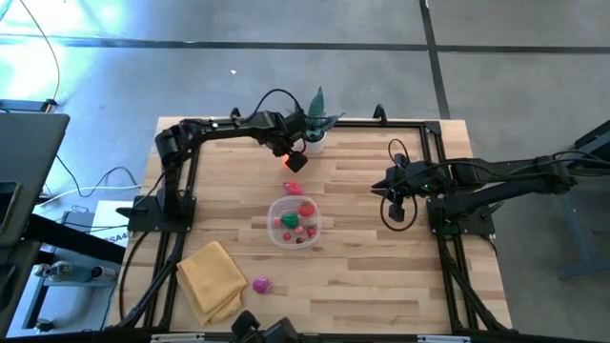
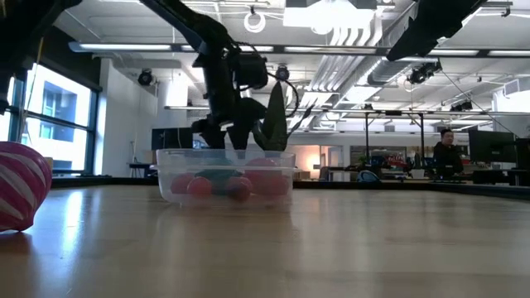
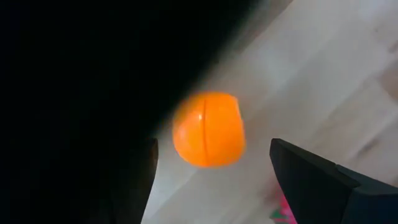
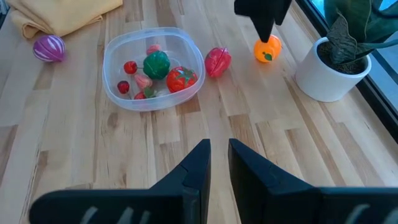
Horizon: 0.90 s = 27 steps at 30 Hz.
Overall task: Pick and placing Produce into tupperware
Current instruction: Put the orange into the transparent bin
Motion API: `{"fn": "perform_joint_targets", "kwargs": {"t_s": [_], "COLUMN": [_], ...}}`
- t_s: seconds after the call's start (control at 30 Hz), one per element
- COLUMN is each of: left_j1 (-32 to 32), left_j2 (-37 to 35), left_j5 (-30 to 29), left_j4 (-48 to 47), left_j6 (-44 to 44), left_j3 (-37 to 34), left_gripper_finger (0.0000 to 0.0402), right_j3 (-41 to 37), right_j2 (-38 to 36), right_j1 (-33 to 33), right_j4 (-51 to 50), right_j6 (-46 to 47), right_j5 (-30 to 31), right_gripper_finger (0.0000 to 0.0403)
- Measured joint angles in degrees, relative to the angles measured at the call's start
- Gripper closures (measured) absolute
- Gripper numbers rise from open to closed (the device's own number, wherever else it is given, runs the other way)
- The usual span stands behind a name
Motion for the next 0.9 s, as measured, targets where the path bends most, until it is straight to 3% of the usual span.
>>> {"fn": "perform_joint_targets", "kwargs": {"t_s": [0.4,0.9], "left_j1": [0.0,-0.1], "left_j2": [4.8,4.8], "left_j5": [-0.1,0.3], "left_j4": [3.3,4.1], "left_j6": [0.1,-0.3], "left_j3": [0.0,0.0], "left_gripper_finger": [0.0093,0.0057], "right_j3": [0.0,0.0], "right_j2": [0.0,0.0], "right_j1": [0.0,0.0], "right_j4": [0.0,0.0], "right_j6": [0.0,0.0], "right_j5": [0.0,0.0], "right_gripper_finger": [0.0356,0.0356]}}
